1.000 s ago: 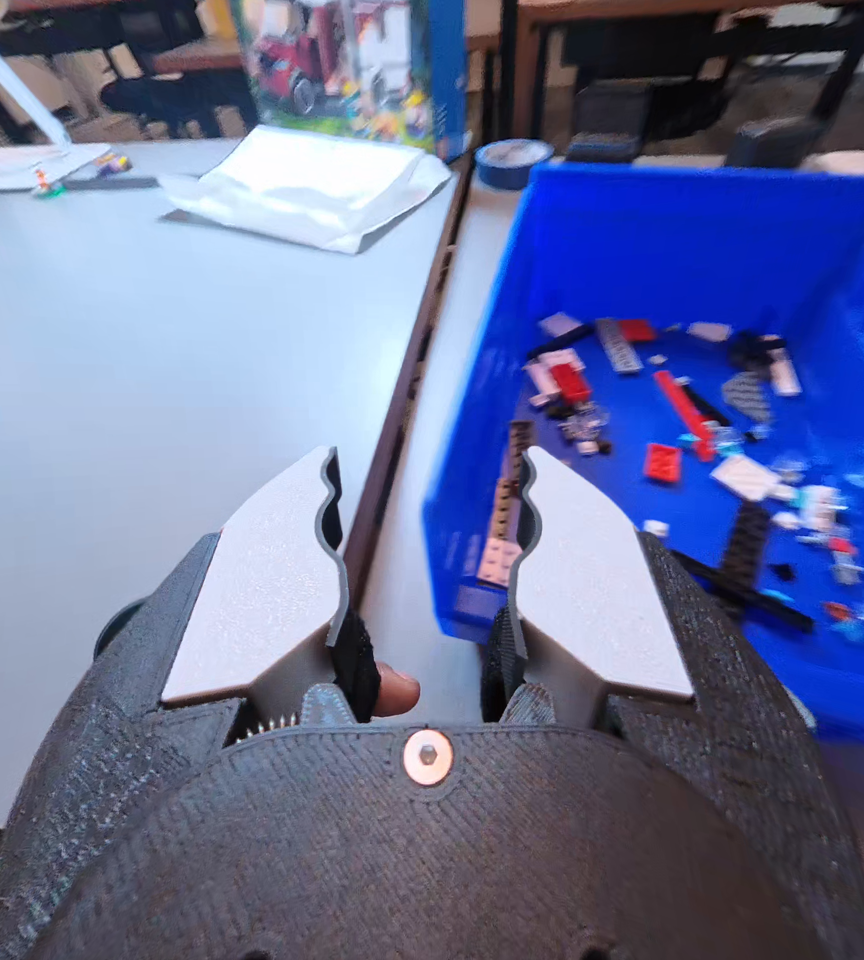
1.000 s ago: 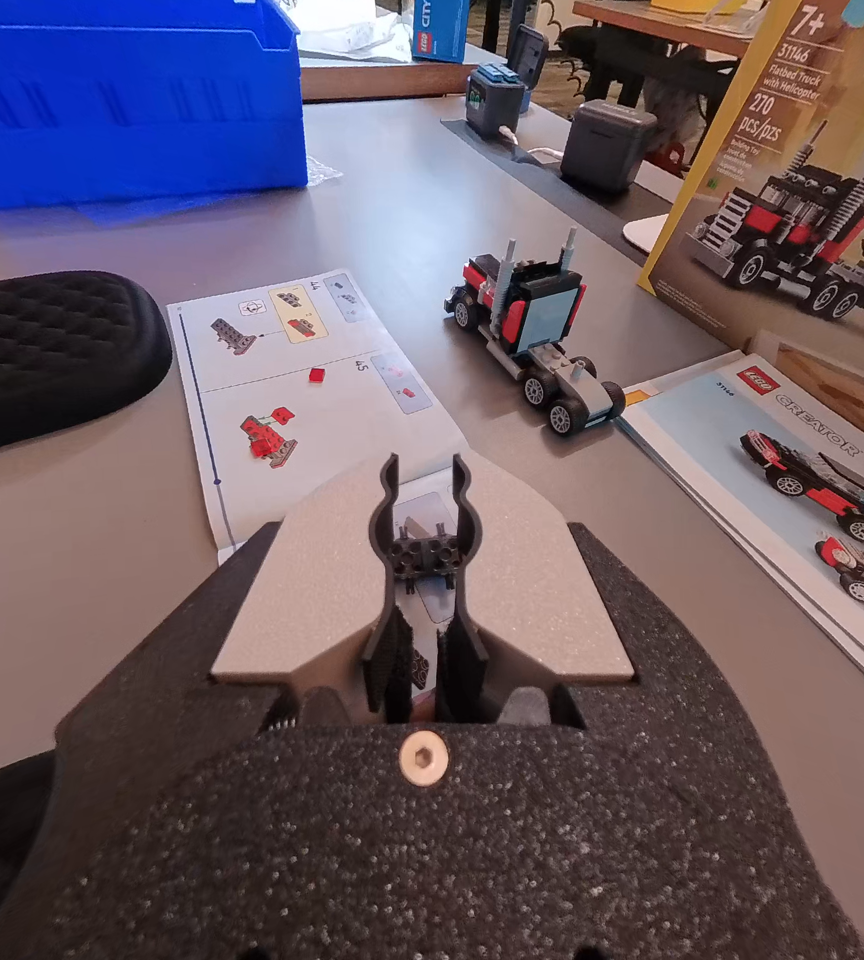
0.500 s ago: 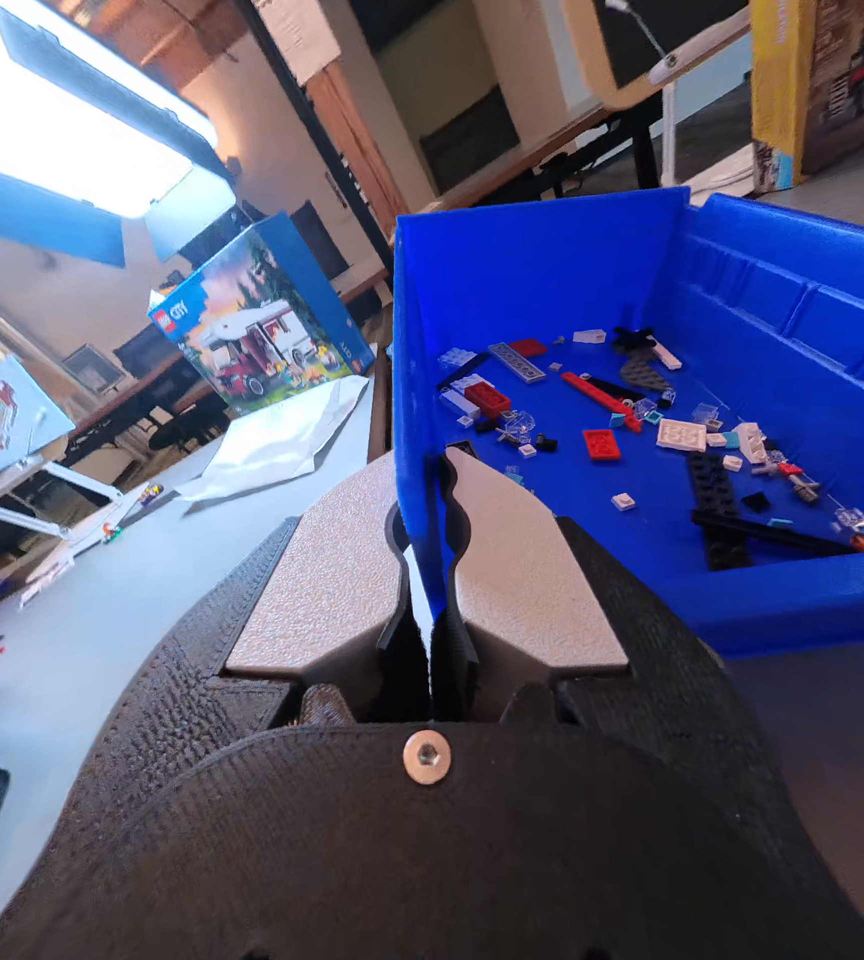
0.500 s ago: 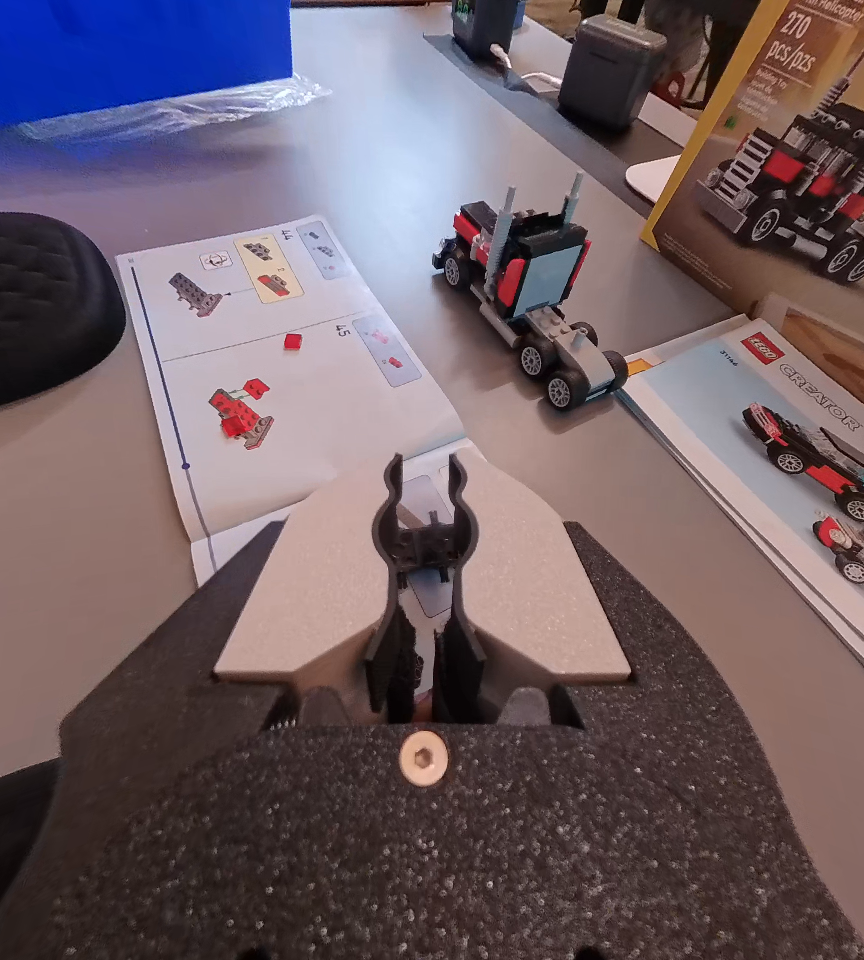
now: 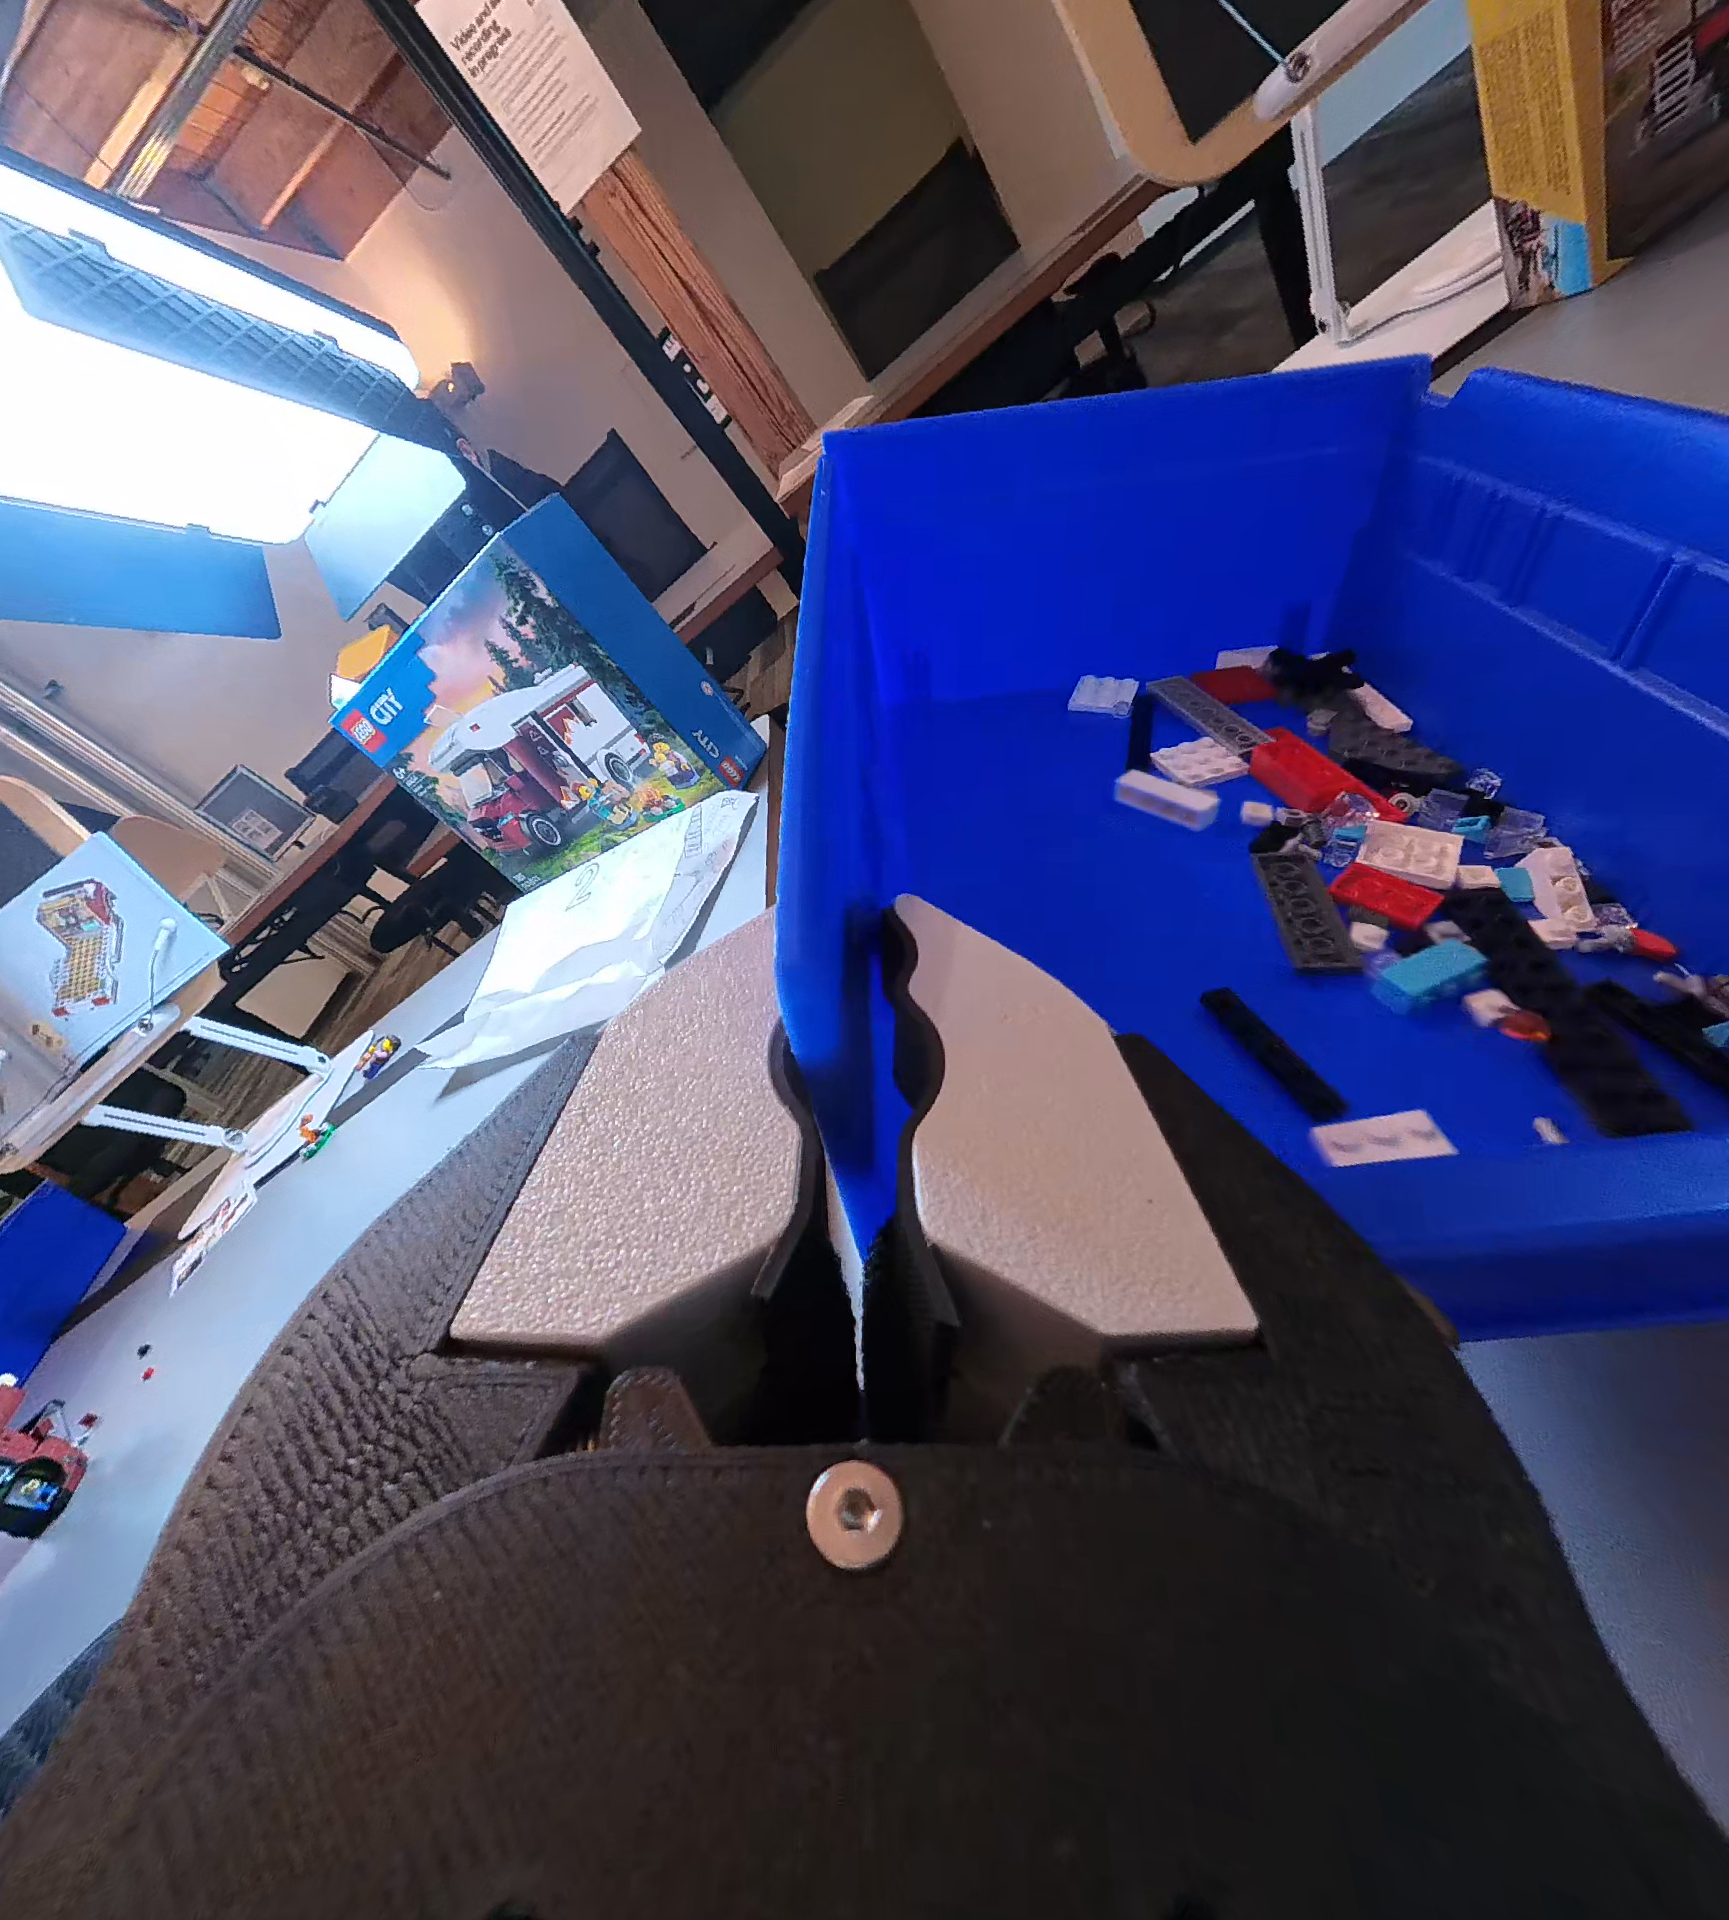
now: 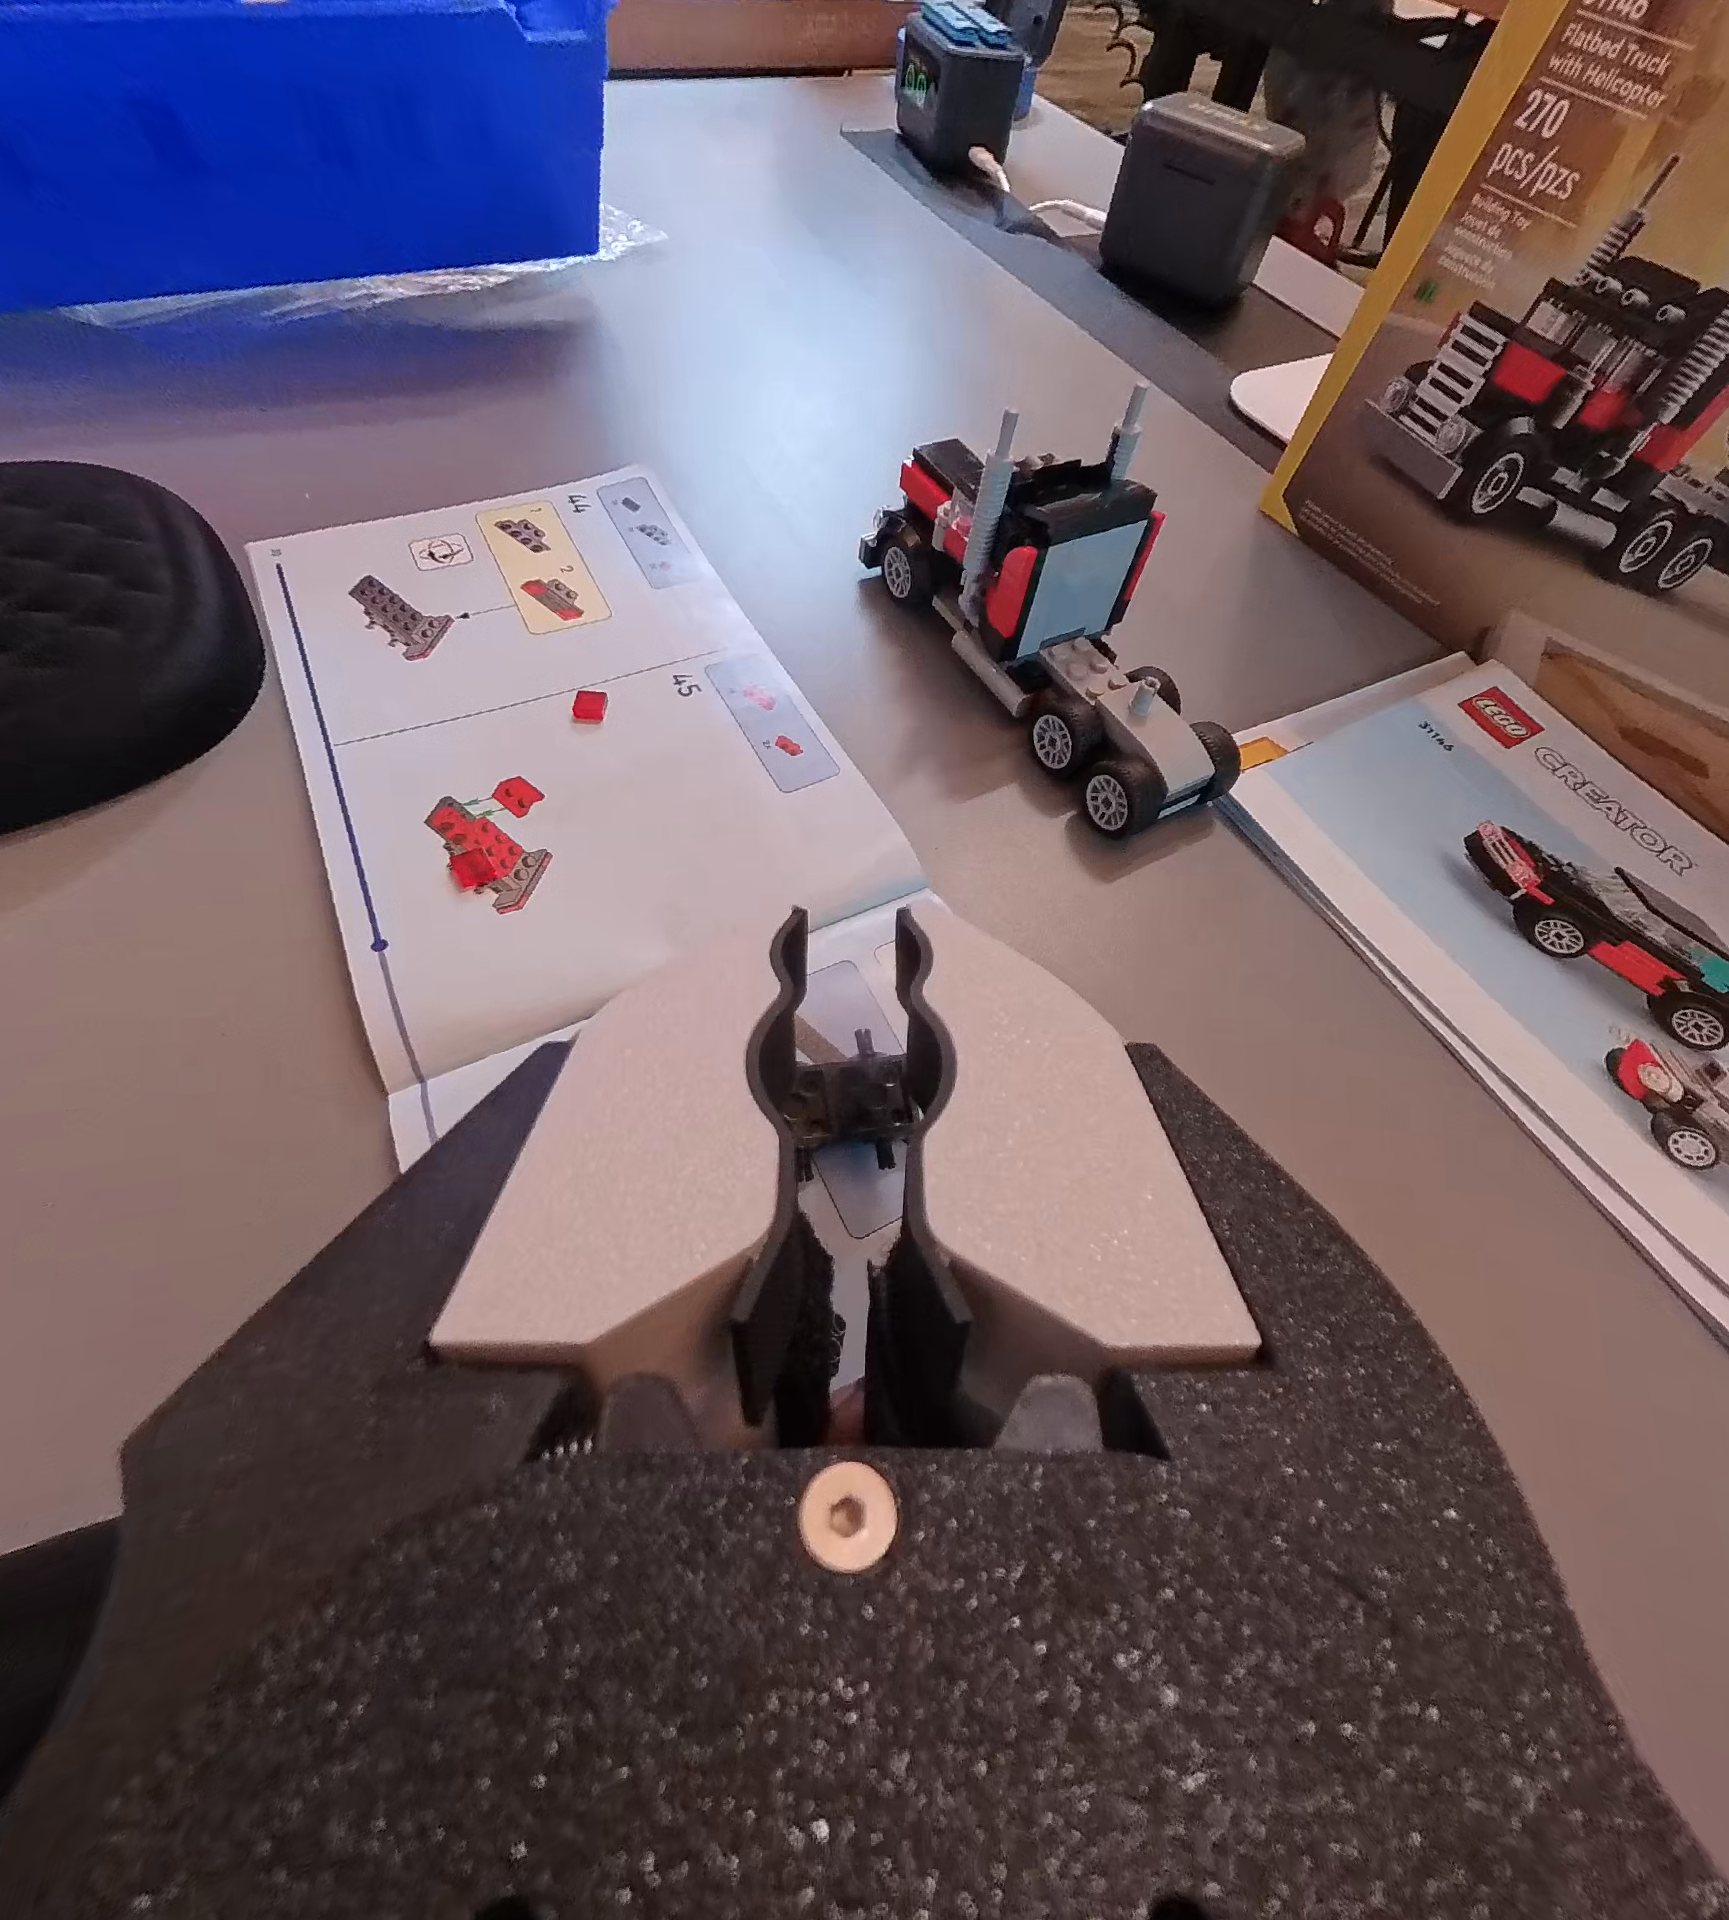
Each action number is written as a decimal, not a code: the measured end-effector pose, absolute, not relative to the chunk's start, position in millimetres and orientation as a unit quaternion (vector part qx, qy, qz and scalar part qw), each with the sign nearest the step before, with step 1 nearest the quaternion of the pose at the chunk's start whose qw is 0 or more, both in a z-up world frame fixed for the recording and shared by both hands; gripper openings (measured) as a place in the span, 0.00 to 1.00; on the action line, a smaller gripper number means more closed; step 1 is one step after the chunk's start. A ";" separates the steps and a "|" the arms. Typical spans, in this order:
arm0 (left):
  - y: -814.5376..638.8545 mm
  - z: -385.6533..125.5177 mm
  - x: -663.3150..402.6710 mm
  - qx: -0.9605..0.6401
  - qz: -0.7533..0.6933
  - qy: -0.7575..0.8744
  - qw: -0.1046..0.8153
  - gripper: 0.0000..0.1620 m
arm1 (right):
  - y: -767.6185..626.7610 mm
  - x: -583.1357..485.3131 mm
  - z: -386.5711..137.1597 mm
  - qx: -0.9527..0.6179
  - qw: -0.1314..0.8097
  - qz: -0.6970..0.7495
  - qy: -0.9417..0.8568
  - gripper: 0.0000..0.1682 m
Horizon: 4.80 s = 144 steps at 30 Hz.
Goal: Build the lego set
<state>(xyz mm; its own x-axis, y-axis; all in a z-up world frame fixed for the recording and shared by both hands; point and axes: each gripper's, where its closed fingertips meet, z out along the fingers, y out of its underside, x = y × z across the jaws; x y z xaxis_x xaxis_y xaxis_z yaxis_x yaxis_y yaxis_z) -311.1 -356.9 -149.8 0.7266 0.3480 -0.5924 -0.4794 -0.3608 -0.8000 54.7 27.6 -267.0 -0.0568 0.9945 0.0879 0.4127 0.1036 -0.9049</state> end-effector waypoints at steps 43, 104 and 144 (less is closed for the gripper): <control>-367.9 -147.3 -307.9 -0.684 0.405 0.079 0.602 0.06 | 28.7 55.6 -263.8 -0.560 0.402 0.374 -0.621 0.09; -367.4 -198.2 -351.2 -0.753 0.321 0.018 0.575 0.07 | 64.4 141.7 -170.5 -0.640 0.453 0.344 -0.517 0.21; -313.1 -50.3 -277.1 -0.617 0.338 -0.104 0.703 0.23 | 195.1 516.0 -248.4 -0.873 0.188 0.123 -0.432 0.34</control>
